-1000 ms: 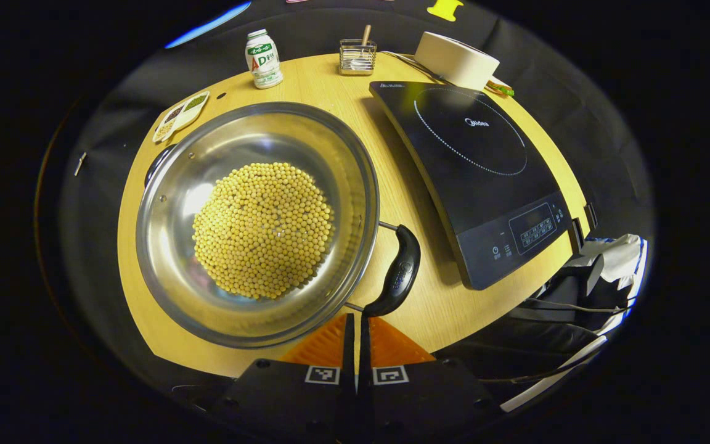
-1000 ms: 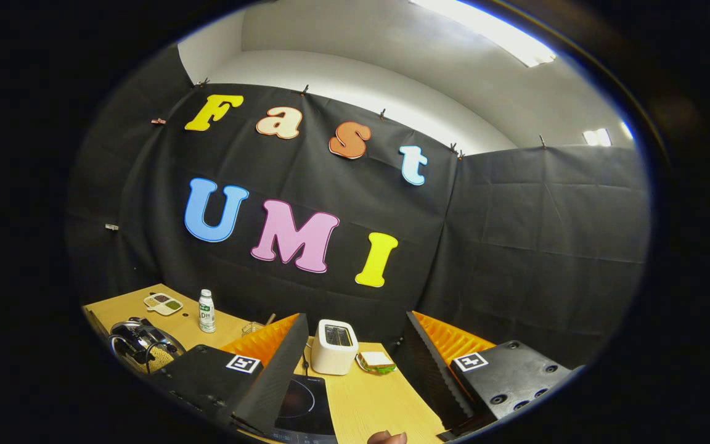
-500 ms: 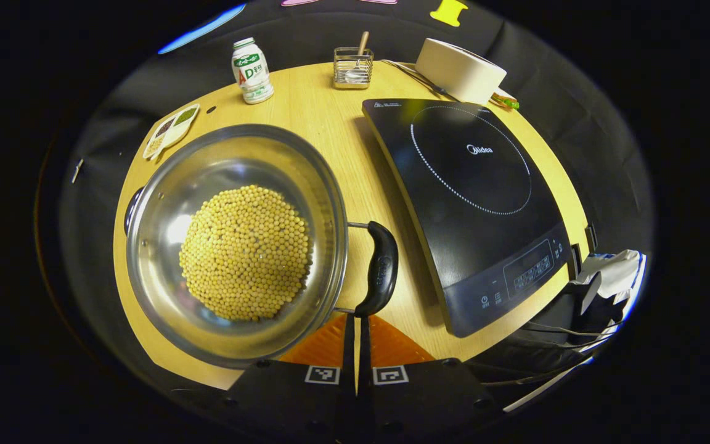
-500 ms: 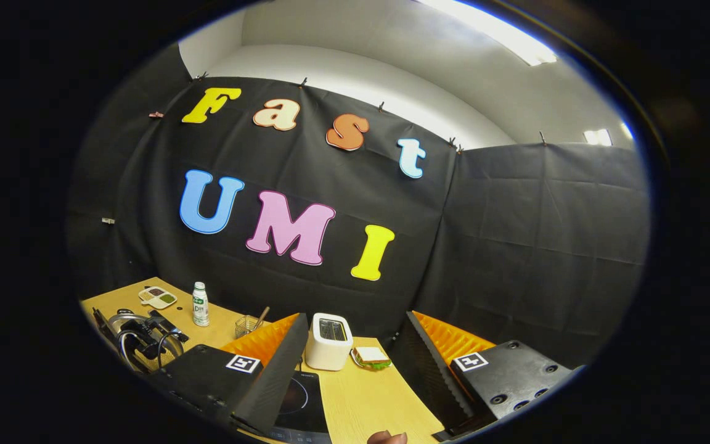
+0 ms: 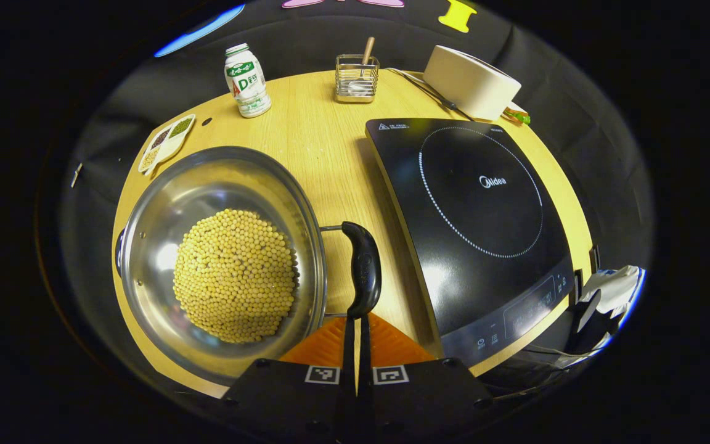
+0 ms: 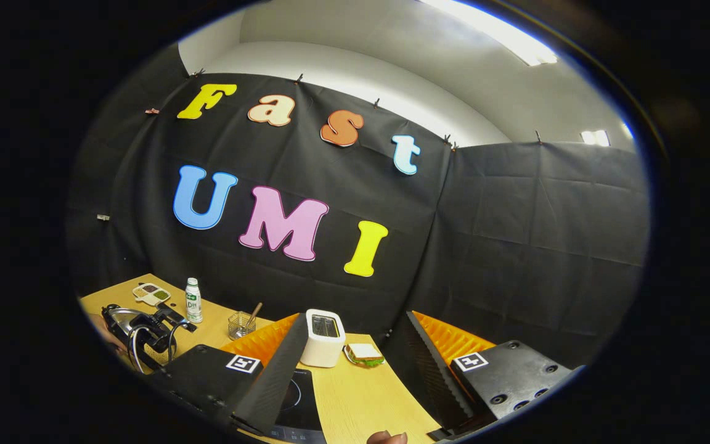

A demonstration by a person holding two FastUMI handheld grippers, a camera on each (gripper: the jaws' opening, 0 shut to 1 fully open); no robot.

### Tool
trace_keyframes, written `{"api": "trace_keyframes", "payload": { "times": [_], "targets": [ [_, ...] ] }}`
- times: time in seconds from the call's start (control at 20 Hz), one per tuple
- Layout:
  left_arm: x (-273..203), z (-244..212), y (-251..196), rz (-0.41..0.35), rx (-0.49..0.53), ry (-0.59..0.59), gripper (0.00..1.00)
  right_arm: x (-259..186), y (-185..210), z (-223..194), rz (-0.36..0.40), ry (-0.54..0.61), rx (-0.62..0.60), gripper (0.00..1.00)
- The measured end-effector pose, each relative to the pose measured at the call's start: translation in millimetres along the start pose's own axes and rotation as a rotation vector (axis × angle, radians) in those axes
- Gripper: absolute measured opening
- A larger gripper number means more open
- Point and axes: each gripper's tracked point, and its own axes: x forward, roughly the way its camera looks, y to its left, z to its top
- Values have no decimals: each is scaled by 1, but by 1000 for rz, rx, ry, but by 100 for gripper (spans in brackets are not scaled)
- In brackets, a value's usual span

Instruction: First push the handle of the pot to place it horizontally, then grasp the pot with both hands and set it on the induction cooktop.

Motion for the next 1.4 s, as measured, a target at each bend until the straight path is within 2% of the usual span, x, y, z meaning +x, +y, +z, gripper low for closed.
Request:
{"api": "trace_keyframes", "payload": {
  "times": [0.3, 0.45, 0.55, 0.8, 0.95, 1.05, 1.2, 1.3, 1.4],
  "targets": [
    [7, 21, 6, 9, -5, -29, 5, -4, 7, 1, 5, 6, -14, 98],
    [9, 24, 5, -1, -31, -48, 5, -6, 13, 2, 9, 7, -26, 98],
    [5, 22, -2, -36, -37, -72, 5, -6, 18, 0, 15, 11, -28, 98],
    [-23, 17, -9, -97, -21, -179, 5, -5, 43, -5, 46, 36, -25, 98],
    [-46, 7, 2, -130, 11, -244, 6, -4, 69, -11, 92, 65, -12, 98],
    [-64, 5, 18, -138, 22, -307, 11, -3, 91, -17, 136, 88, 2, 98],
    [-94, 6, 56, -117, 22, -418, 63, 1, 126, -22, 200, 112, 14, 98],
    [-114, 10, 94, -52, 10, -484, 99, 2, 152, -24, 251, 118, 10, 98],
    [-125, 10, 126, -6, -10, -518, 96, 4, 184, -28, 316, 133, 25, 98]
  ]
}}
